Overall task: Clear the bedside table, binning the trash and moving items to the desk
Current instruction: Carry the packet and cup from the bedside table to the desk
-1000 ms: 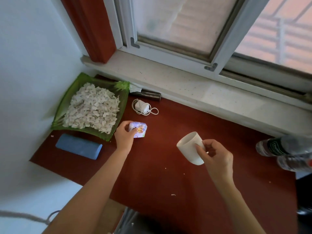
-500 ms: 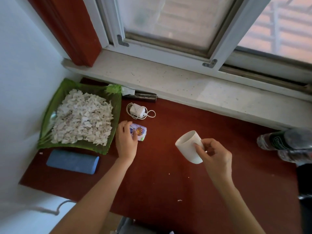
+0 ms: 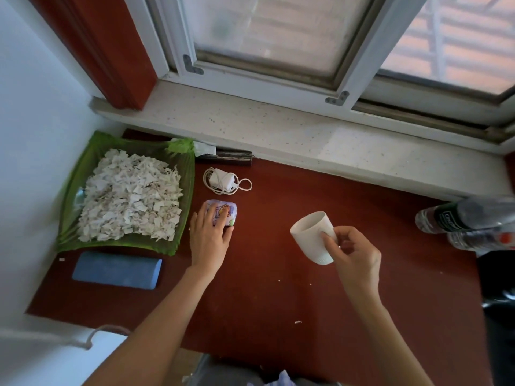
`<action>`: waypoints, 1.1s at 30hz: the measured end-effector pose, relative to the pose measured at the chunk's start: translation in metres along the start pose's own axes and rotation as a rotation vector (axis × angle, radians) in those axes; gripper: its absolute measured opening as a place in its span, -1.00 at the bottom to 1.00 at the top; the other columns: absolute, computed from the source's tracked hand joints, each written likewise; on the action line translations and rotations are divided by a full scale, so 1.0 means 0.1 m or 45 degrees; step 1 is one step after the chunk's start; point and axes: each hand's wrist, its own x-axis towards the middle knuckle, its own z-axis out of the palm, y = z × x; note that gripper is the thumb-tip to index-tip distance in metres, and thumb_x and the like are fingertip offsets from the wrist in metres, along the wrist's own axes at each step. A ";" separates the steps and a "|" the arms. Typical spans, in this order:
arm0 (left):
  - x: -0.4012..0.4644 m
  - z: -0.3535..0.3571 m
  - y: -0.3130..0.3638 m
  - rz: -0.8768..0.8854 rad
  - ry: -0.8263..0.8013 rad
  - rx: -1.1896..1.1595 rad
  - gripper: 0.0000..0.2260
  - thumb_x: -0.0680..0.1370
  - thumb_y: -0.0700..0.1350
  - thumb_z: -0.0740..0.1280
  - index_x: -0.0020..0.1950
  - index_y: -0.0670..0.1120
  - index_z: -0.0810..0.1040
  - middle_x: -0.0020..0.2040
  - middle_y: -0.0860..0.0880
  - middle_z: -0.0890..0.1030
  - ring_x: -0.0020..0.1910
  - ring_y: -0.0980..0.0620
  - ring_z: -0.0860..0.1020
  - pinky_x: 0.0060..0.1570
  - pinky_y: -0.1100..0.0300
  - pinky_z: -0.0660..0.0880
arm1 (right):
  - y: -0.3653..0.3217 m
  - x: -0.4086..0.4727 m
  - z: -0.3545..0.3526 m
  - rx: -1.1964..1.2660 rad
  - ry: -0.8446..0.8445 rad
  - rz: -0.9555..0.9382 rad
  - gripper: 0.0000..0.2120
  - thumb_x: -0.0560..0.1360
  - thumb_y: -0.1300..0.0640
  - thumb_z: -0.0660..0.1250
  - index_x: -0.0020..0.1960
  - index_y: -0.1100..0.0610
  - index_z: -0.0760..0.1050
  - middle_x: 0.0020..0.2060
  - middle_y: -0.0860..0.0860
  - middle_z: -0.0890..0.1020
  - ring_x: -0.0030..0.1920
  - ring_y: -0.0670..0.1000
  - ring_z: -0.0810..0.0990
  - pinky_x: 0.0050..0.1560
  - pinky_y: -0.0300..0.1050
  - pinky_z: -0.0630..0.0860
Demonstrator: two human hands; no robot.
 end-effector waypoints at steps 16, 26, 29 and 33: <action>-0.50 0.21 0.76 0.495 -0.304 0.019 -0.49 0.50 0.14 0.28 0.39 -0.07 0.42 0.44 -0.17 0.37 0.43 -0.17 0.33 0.37 -0.08 0.30 | 0.44 0.06 -0.13 0.034 0.250 0.258 -0.88 0.46 0.08 0.38 -0.17 0.12 0.51 -0.32 -0.02 0.55 -0.33 -0.08 0.46 -0.32 -0.30 0.36; -0.48 0.27 0.73 0.547 -0.286 0.098 -0.47 0.52 0.16 0.27 0.41 -0.07 0.39 0.43 -0.18 0.38 0.42 -0.19 0.34 0.34 -0.11 0.35 | 0.86 0.38 -0.45 -0.005 0.446 0.282 -0.83 0.52 -0.01 0.30 -0.12 0.10 0.45 -0.24 0.06 0.60 -0.22 -0.01 0.52 -0.27 -0.25 0.37; -0.48 0.25 0.75 0.551 -0.303 0.134 -0.47 0.52 0.17 0.23 0.42 -0.07 0.38 0.44 -0.19 0.37 0.42 -0.19 0.34 0.34 -0.11 0.34 | 0.93 0.54 -0.50 0.019 0.537 0.301 -0.83 0.52 0.02 0.30 -0.09 0.13 0.47 -0.22 0.04 0.57 -0.19 0.00 0.51 -0.18 -0.18 0.34; -0.48 0.22 0.77 0.541 -0.310 0.157 -0.47 0.52 0.17 0.23 0.42 -0.07 0.38 0.44 -0.19 0.37 0.42 -0.20 0.34 0.33 -0.11 0.35 | 0.97 0.67 -0.51 0.033 0.583 0.281 -0.79 0.52 0.02 0.30 -0.08 0.18 0.47 -0.24 0.02 0.53 -0.21 -0.01 0.47 -0.18 -0.16 0.34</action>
